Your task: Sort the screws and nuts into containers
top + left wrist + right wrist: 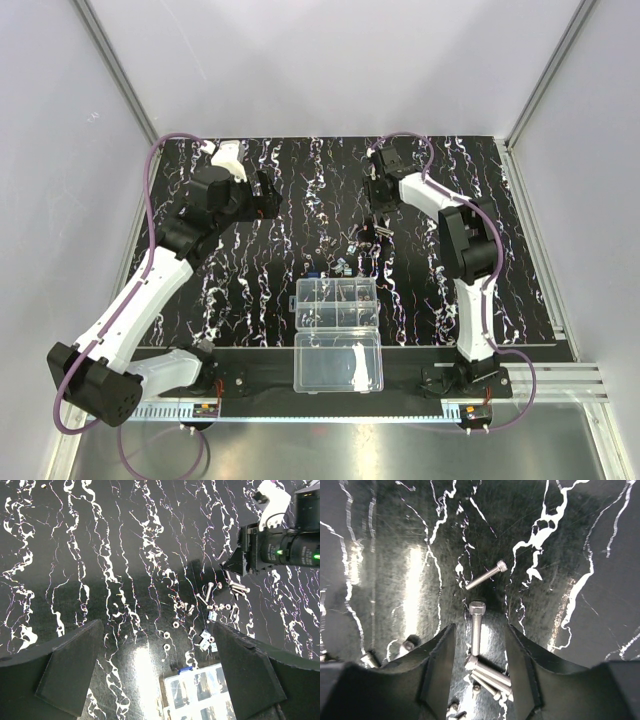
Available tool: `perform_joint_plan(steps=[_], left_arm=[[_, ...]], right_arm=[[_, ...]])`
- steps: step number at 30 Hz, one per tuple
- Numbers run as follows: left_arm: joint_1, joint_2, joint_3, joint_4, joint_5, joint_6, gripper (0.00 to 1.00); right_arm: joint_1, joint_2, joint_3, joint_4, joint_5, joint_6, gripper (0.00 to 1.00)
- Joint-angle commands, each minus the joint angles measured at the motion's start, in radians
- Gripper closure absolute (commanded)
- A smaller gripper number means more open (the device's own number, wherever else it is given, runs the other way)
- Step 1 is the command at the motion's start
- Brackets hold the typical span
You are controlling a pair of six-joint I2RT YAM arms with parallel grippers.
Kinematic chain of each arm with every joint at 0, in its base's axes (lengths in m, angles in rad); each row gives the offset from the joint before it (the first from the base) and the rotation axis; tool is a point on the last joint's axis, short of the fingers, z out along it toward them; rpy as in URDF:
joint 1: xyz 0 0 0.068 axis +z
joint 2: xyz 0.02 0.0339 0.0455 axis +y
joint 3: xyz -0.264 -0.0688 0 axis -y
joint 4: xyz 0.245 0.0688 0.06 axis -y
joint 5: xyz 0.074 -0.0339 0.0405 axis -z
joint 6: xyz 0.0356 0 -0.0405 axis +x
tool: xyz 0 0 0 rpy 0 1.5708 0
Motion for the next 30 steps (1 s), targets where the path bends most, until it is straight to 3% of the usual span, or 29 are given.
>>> perform_joint_plan(steps=[1, 7, 18, 26, 30], left_arm=[[0.005, -0.001, 0.021, 0.019, -0.020, 0.014, 0.01], [0.005, -0.002, 0.021, 0.017, -0.024, 0.016, 0.01], [0.003, -0.005, 0.025, 0.013, -0.025, 0.019, 0.01], [0.005, -0.019, 0.027, 0.011, -0.027, 0.021, 0.01], [0.005, -0.030, 0.030, 0.007, -0.028, 0.019, 0.01]], right_arm=[[0.005, 0.028, 0.042, -0.019, 0.005, -0.021, 0.50], [0.005, 0.045, 0.048, -0.019, 0.004, -0.021, 0.54], [0.011, 0.019, 0.036, -0.034, 0.041, -0.024, 1.00], [0.011, -0.131, 0.058, -0.091, -0.008, 0.025, 1.00], [0.044, -0.263, -0.010, -0.093, -0.062, 0.079, 1.00]])
